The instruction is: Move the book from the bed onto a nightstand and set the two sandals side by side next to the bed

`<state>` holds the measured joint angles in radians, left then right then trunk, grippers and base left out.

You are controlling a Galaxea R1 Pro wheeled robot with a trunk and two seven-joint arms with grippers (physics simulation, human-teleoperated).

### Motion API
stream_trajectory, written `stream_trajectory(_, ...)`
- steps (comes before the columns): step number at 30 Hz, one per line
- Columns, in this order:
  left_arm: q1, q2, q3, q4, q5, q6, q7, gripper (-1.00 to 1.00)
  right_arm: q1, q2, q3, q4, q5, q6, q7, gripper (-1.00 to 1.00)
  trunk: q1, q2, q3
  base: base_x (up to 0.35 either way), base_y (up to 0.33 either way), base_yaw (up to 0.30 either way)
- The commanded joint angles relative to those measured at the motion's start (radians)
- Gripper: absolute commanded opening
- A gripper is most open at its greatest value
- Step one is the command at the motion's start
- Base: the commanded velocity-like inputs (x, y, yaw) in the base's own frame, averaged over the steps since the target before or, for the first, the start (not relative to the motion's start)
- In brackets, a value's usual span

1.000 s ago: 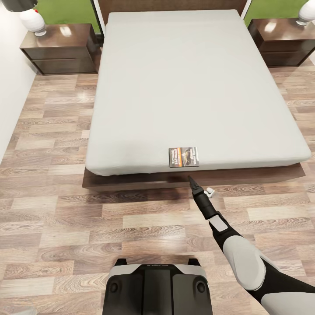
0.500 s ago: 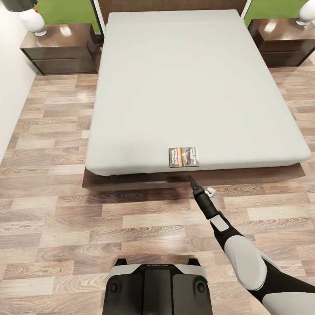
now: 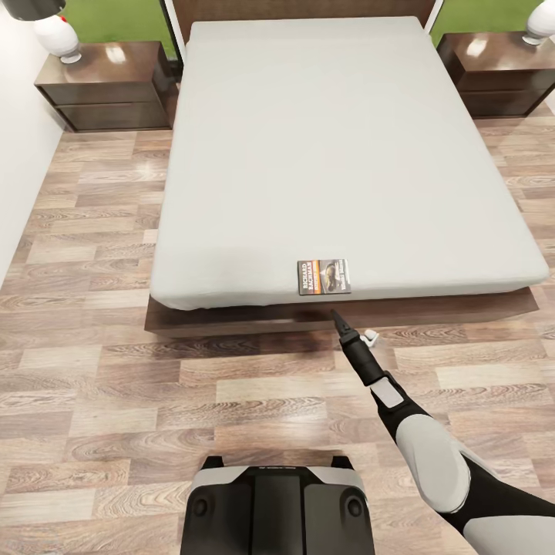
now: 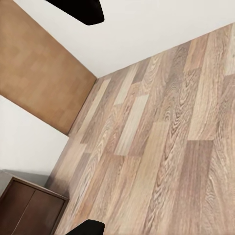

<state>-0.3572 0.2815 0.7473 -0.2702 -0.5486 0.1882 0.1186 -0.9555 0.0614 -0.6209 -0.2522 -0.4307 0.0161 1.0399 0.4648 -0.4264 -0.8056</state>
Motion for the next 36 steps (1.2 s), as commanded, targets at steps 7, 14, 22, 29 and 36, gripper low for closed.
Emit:
stream_trajectory(7,0.0,0.004,0.003,0.011,-0.001,-0.001,-0.002,1.0,0.0,-0.001,0.016,0.002,-0.007,0.0,0.015,1.0,0.024,-0.044,-0.02,0.0,0.0,0.0)
stream_trajectory(14,0.0,0.005,0.003,0.018,0.002,-0.003,-0.003,1.0,0.0,-0.009,0.022,0.002,-0.008,0.0,0.033,1.0,0.024,-0.044,-0.02,0.0,0.0,0.0)
stream_trajectory(22,0.0,0.005,0.003,0.02,0.002,-0.004,-0.021,1.0,0.0,-0.035,0.024,0.001,-0.008,0.005,0.049,1.0,0.05,-0.093,-0.042,0.0,0.0,0.0)
stream_trajectory(29,0.0,0.005,0.003,0.02,0.002,-0.005,-0.04,1.0,0.0,-0.06,0.024,0.001,-0.008,0.009,0.066,1.0,0.066,-0.121,-0.054,0.0,0.0,0.0)
stream_trajectory(36,0.0,0.005,0.003,0.02,0.002,-0.005,-0.044,1.0,0.0,-0.077,0.024,0.003,-0.009,0.011,0.069,1.0,0.066,-0.121,-0.054,0.0,0.0,0.0)
